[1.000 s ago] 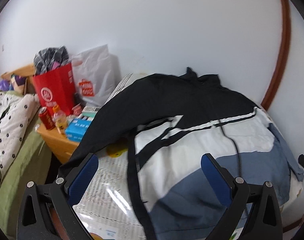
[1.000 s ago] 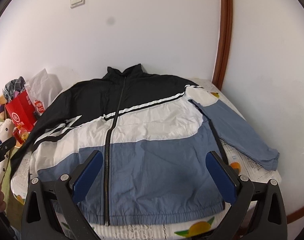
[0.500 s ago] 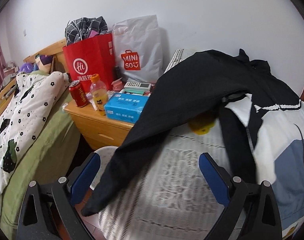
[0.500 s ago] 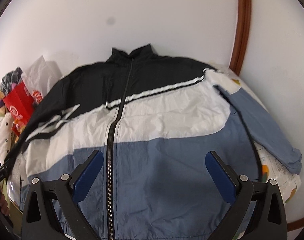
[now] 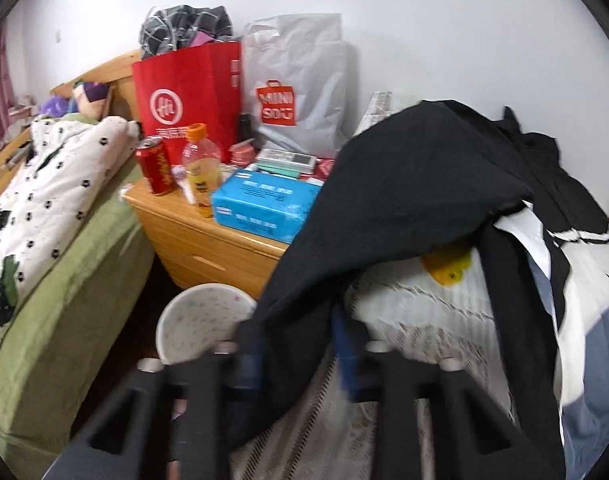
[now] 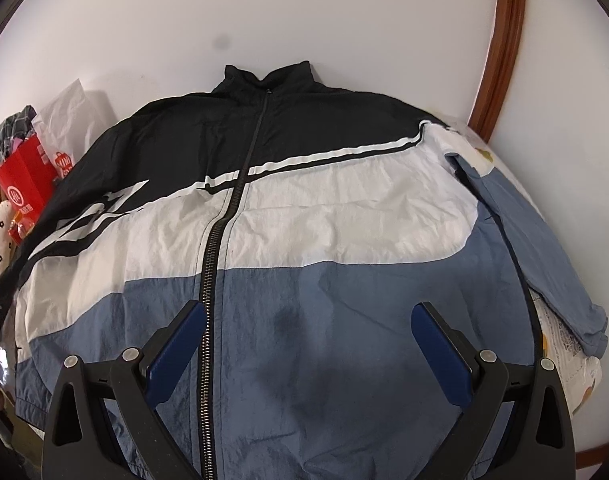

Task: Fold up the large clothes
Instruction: 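Grasp the black sleeve cuff with the left gripper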

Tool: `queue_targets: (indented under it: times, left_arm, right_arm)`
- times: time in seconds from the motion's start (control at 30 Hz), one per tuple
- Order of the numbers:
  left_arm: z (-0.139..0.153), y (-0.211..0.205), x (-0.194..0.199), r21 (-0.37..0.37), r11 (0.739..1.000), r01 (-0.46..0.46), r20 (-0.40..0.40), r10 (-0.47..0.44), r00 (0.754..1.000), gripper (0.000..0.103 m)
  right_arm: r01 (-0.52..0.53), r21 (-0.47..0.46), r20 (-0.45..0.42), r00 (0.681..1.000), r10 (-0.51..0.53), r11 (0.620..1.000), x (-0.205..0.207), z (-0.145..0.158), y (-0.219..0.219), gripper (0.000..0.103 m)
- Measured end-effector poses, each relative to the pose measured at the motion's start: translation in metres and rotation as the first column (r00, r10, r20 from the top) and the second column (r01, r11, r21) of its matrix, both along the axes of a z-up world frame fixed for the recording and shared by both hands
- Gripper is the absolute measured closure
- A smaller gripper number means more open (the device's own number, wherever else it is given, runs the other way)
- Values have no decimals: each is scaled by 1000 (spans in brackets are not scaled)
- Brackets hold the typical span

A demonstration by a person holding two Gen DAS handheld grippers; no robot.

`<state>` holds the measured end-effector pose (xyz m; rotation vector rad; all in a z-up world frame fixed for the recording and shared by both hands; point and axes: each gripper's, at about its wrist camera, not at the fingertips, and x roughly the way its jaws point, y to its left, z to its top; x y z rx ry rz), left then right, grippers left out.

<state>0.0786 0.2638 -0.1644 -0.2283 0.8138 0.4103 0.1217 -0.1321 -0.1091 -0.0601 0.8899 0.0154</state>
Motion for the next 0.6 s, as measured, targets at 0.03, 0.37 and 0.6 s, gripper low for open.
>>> queue_targets:
  times: [0.03,0.37,0.6]
  left_arm:
    - [2,0,1,5,1000,-2,-1,2,1000,95]
    - [87,-29,28,22,998,67,138,-69,988,98]
    - [130,-93,75,-43,966,257,228,-241,943,98]
  right_arm:
    - [-12,33,-7,1000,12,999,1,1,-2,2]
    - [-21,56,56,998,18,998,8,30,-19,2]
    - [-29,56,103,994,23,998,11,49,-46,4]
